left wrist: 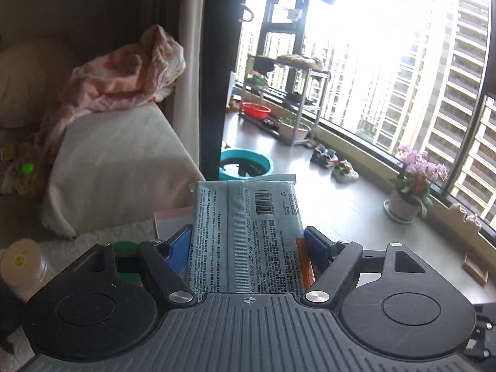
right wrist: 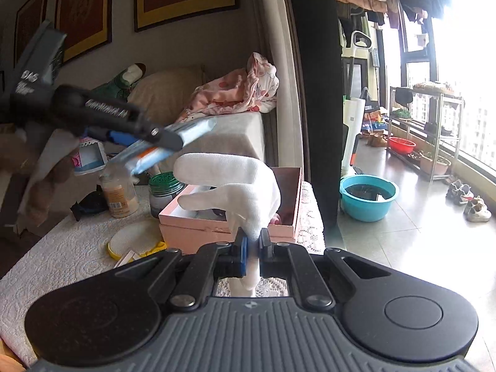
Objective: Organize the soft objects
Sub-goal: 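Lower the wipe pack into the pink box with the left gripper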
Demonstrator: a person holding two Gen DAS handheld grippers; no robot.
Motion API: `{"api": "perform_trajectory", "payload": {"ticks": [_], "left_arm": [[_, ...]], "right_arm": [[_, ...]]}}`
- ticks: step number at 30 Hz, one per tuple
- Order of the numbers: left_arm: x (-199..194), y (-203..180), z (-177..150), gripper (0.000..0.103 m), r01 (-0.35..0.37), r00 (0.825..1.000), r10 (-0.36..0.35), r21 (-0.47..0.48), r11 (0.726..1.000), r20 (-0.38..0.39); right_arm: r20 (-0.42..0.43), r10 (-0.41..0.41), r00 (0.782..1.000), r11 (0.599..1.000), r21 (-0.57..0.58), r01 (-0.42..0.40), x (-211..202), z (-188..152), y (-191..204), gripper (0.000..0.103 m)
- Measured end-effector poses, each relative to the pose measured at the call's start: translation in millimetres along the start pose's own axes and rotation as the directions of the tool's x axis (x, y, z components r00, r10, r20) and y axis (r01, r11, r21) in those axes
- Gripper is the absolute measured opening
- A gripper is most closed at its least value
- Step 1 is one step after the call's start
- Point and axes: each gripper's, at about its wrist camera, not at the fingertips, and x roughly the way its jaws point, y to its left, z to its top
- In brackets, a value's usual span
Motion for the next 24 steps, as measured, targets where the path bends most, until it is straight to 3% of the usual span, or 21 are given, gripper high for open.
{"api": "perform_trajectory", "payload": {"ticks": [6, 24], "left_arm": [[38, -12, 3, 0.081, -0.013, 1.0, 0.013, 0.003, 1.0, 0.005], [99, 20, -32, 0.082, -0.057, 0.99, 0.056, -0.004, 0.998, -0.126]], "right_arm": [[-0.026, -0.019, 0.999, 1.0, 0.014, 0.02, 9, -6, -7, 0.007], [-0.117, -0.016, 0.993, 1.0, 0.004, 0.016, 36, -17, -1, 0.007]]}}
